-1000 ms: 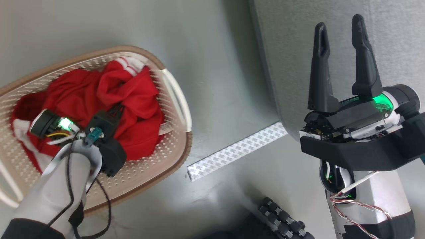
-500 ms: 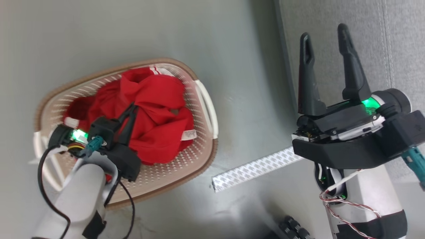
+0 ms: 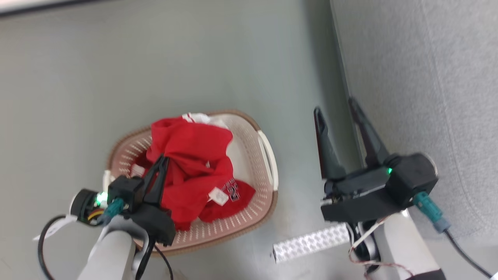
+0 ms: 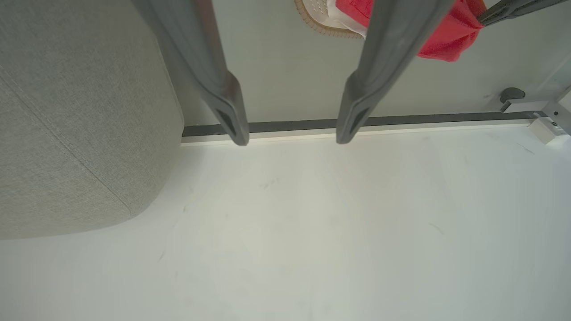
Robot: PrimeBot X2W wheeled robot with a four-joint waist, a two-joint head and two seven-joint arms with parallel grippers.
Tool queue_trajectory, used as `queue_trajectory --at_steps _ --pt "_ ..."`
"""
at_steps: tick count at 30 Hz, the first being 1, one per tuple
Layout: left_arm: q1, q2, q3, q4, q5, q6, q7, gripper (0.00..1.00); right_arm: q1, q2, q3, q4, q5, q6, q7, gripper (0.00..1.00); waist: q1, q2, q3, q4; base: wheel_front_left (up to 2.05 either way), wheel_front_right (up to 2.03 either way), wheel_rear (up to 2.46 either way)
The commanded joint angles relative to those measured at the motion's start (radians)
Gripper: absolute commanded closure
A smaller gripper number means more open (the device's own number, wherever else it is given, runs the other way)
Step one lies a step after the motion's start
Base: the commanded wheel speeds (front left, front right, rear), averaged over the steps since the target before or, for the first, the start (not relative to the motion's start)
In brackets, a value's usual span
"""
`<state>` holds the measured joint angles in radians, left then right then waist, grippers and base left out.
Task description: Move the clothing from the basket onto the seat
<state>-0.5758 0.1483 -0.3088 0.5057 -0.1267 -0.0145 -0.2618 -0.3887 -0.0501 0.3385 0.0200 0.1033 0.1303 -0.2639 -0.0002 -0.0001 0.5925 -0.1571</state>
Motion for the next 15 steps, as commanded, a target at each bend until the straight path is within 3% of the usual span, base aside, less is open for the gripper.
queue_trajectory --at_steps 1,15 --pt "0.040 -0.008 0.022 -0.020 0.008 0.005 -0.004 1.00 0.032 -0.003 0.004 0.022 -0.005 0.001 -0.001 0.00 0.0002 0.0001 -0.144 0.065 0.00 0.00 0.00" --pt "0.193 -0.035 0.119 -0.206 0.055 0.005 -0.004 1.00 0.158 -0.040 0.032 0.102 0.038 0.001 -0.001 0.00 0.0002 0.0001 -0.369 0.107 0.00 0.00 0.00"
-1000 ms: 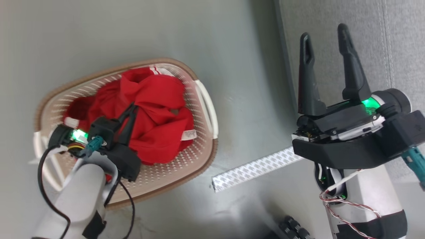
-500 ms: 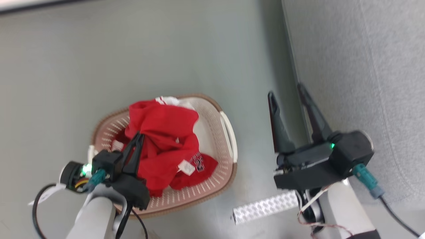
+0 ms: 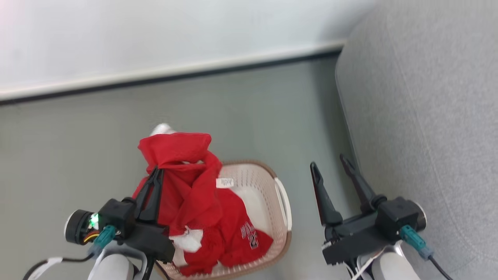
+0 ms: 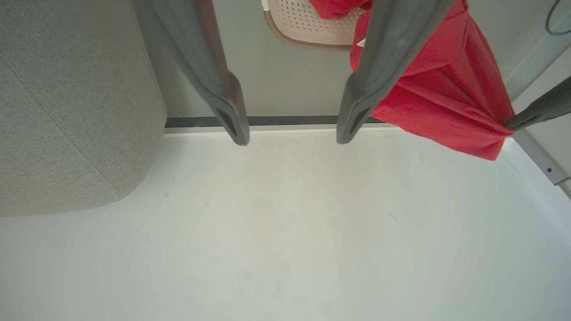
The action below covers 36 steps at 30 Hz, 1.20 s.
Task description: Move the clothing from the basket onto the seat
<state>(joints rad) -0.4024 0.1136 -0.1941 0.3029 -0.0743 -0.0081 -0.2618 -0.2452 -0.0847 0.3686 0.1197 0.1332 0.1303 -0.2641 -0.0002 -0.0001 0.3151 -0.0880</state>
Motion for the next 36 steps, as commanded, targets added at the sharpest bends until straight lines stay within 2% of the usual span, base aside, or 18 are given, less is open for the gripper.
queue_trajectory --at_steps 1,8,19,26,36 --pt "0.030 -0.002 0.011 -0.020 0.007 0.001 -0.004 1.00 0.022 -0.008 0.007 0.008 0.012 0.001 0.000 0.00 0.0002 0.0001 -0.106 0.039 0.00 0.00 0.00" --pt "0.099 -0.012 0.051 -0.137 0.014 0.007 -0.004 1.00 0.084 -0.028 0.060 0.031 0.037 0.001 0.000 0.00 0.0002 0.0001 -0.219 0.039 0.00 0.00 0.00" --pt "0.168 -0.019 0.079 -0.244 0.016 -0.032 -0.004 1.00 0.148 -0.041 0.105 0.012 0.051 0.001 0.000 0.00 0.0002 0.0001 -0.320 0.014 0.00 0.00 0.00" --pt "0.176 -0.025 0.056 -0.263 -0.001 -0.074 -0.004 1.00 0.155 -0.062 0.136 -0.016 0.050 0.001 0.000 0.00 0.0002 0.0001 -0.348 -0.002 0.00 0.00 0.00" --pt "0.117 -0.041 -0.025 -0.258 -0.013 -0.103 -0.004 1.00 0.093 -0.104 0.272 -0.033 0.151 0.001 0.000 0.00 0.0002 0.0001 -0.368 -0.023 0.00 0.00 0.00"
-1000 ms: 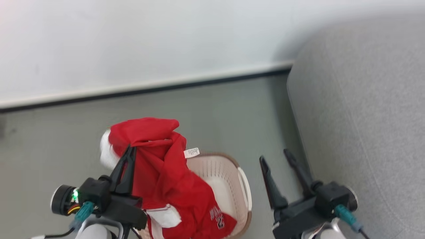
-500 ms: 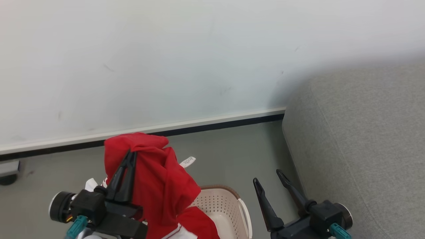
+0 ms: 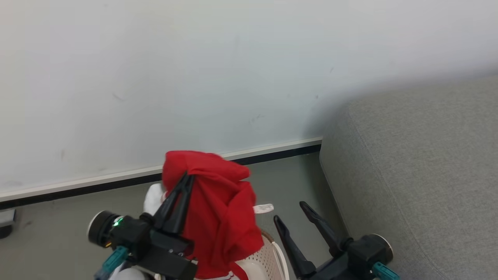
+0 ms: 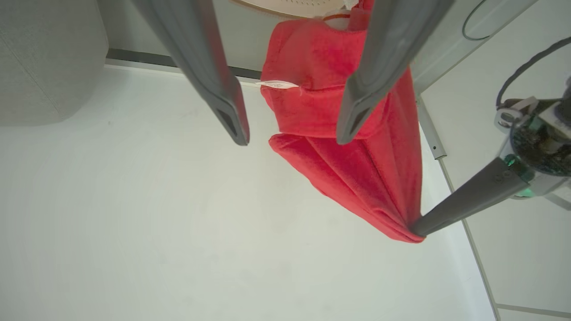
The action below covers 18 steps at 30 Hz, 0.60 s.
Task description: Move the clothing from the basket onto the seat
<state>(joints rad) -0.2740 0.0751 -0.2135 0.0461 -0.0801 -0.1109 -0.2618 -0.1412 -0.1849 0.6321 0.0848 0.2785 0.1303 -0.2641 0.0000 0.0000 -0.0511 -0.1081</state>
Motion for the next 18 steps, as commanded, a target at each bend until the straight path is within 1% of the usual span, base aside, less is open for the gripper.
queue_trajectory --at_steps 1,8,11,18 --pt "-0.012 -0.002 -0.006 -0.001 -0.007 -0.001 -0.004 1.00 -0.011 -0.004 0.009 0.002 0.005 0.001 0.000 0.00 0.0000 0.0000 -0.002 -0.003 0.00 0.00 0.00" --pt "-0.058 -0.013 -0.107 0.030 -0.033 -0.013 -0.004 1.00 -0.077 -0.020 0.104 0.035 0.058 0.001 0.000 0.00 0.0000 0.0000 0.002 -0.019 0.00 0.00 0.00" --pt "-0.087 -0.016 -0.156 0.047 -0.045 -0.017 -0.004 1.00 -0.097 -0.012 0.136 0.072 0.079 0.001 0.000 0.00 0.0000 0.0000 0.004 -0.024 0.00 0.00 0.00" --pt "-0.133 -0.022 -0.257 0.063 -0.081 -0.017 0.002 1.00 -0.112 0.019 0.124 0.150 0.073 0.001 0.000 0.00 0.0000 0.0000 0.005 -0.031 0.00 0.00 0.00"
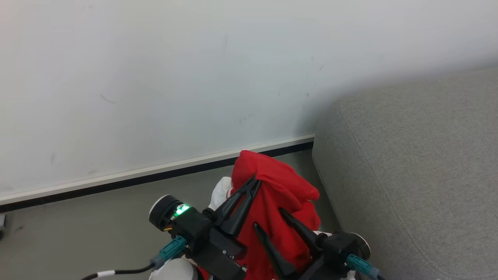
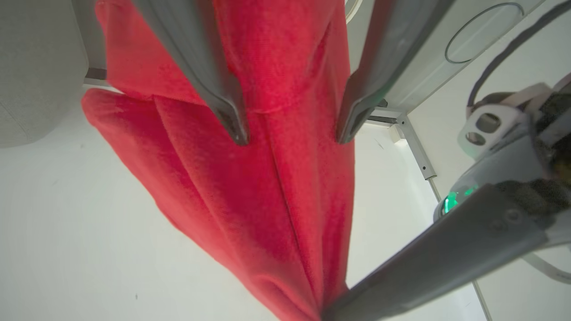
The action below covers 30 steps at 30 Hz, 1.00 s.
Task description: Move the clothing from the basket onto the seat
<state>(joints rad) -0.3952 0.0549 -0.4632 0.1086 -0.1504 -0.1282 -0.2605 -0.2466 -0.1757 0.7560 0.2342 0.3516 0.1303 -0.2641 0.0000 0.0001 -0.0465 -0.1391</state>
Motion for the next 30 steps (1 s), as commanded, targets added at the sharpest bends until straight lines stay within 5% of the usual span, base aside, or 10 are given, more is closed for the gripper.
queue_trajectory --at_steps 1,11,12,13,14,26,27,28,29,30 --pt "-0.018 -0.002 -0.022 0.000 -0.015 0.001 0.004 1.00 -0.006 0.010 -0.003 0.008 -0.004 0.001 0.000 0.00 0.0000 -0.0001 0.001 0.000 0.00 0.00 0.00" --pt "-0.059 -0.003 -0.103 -0.012 0.006 0.001 0.041 1.00 -0.010 0.024 -0.012 0.028 0.017 0.001 0.000 0.00 0.0000 -0.0001 0.011 0.000 0.00 0.00 0.00" --pt "-0.061 -0.003 -0.109 -0.012 0.002 0.001 0.047 1.00 -0.013 0.024 -0.011 0.026 0.018 0.001 0.000 0.66 0.0000 -0.0001 0.013 0.000 0.00 0.00 0.00" --pt "-0.059 -0.001 -0.110 -0.008 -0.002 0.001 0.055 1.00 -0.014 0.023 -0.011 0.025 0.018 0.001 0.000 0.95 0.0000 -0.0001 0.013 0.001 0.00 0.00 0.00" --pt "-0.058 0.001 -0.111 -0.005 -0.004 0.001 0.055 1.00 -0.015 0.023 -0.011 0.022 0.020 0.001 0.000 1.00 0.0000 -0.0001 0.014 0.001 0.00 0.00 0.00" --pt "-0.051 0.013 -0.108 0.024 -0.033 0.002 0.071 0.99 -0.016 0.017 -0.024 0.003 0.011 0.001 0.000 1.00 0.0000 -0.0001 0.020 0.003 0.00 0.00 0.00" --pt "-0.048 0.015 -0.108 0.029 -0.039 0.002 0.074 0.69 -0.016 0.017 -0.028 0.000 0.009 0.001 0.000 1.00 0.0000 -0.0001 0.020 0.003 0.00 0.00 0.00" --pt "-0.045 0.016 -0.107 0.034 -0.045 0.002 0.078 0.51 -0.015 0.016 -0.031 -0.003 0.008 0.001 0.000 1.00 0.0000 -0.0001 0.021 0.002 0.00 0.00 0.00" --pt "-0.044 0.019 -0.109 0.036 -0.045 0.002 0.083 0.00 -0.015 0.016 -0.033 -0.005 0.009 0.001 0.000 1.00 0.0000 -0.0001 0.021 0.002 0.00 0.00 0.00" --pt "-0.043 0.021 -0.109 0.039 -0.047 0.003 0.089 0.00 -0.014 0.015 -0.038 -0.009 0.008 0.001 0.000 1.00 0.0000 -0.0001 0.022 0.001 0.00 0.00 0.00"
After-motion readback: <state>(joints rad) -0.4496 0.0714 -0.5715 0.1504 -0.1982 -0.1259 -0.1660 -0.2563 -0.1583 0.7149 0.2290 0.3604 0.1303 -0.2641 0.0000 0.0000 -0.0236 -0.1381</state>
